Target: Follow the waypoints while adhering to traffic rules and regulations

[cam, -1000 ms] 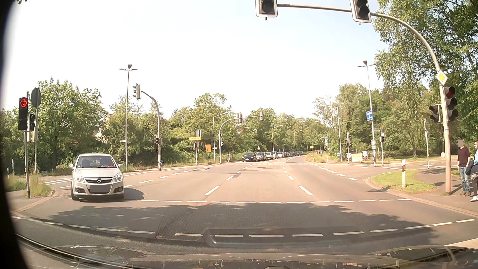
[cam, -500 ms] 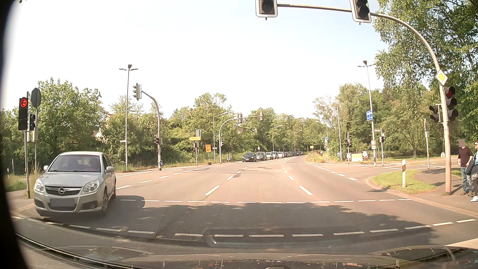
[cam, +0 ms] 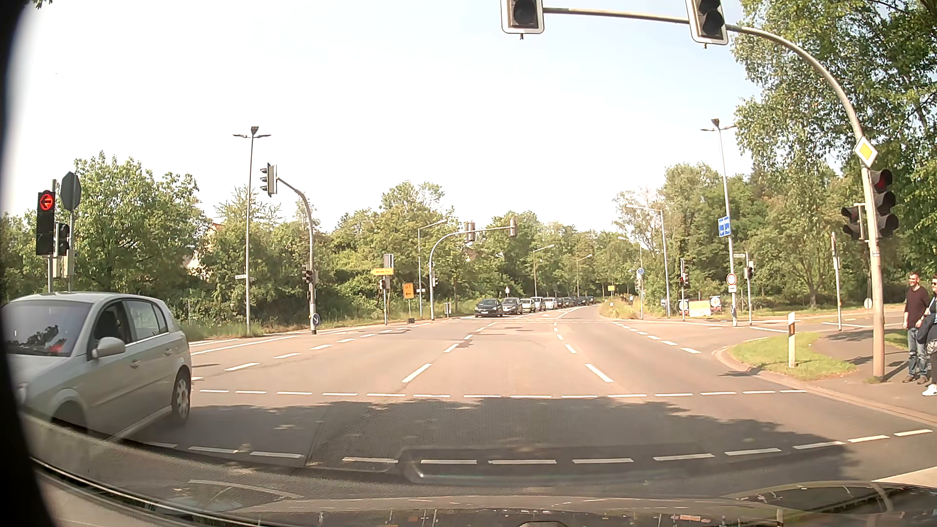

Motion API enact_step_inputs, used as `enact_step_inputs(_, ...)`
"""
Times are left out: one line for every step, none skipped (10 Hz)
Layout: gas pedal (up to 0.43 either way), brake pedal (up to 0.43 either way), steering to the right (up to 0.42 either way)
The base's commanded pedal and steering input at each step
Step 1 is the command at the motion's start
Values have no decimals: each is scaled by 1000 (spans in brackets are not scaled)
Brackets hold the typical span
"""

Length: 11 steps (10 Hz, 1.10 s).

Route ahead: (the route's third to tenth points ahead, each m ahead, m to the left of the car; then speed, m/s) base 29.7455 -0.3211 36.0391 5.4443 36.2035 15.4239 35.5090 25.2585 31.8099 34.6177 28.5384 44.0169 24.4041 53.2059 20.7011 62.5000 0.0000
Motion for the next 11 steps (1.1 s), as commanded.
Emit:
enact_step_inputs(0,226,-3)
enact_step_inputs(0,226,-3)
enact_step_inputs(0,226,-3)
enact_step_inputs(0,226,-3)
enact_step_inputs(0,226,-3)
enact_step_inputs(0,226,-3)
enact_step_inputs(0,226,-3)
enact_step_inputs(0,226,-3)
enact_step_inputs(0,226,-3)
enact_step_inputs(0,226,-3)
enact_step_inputs(0,226,-3)
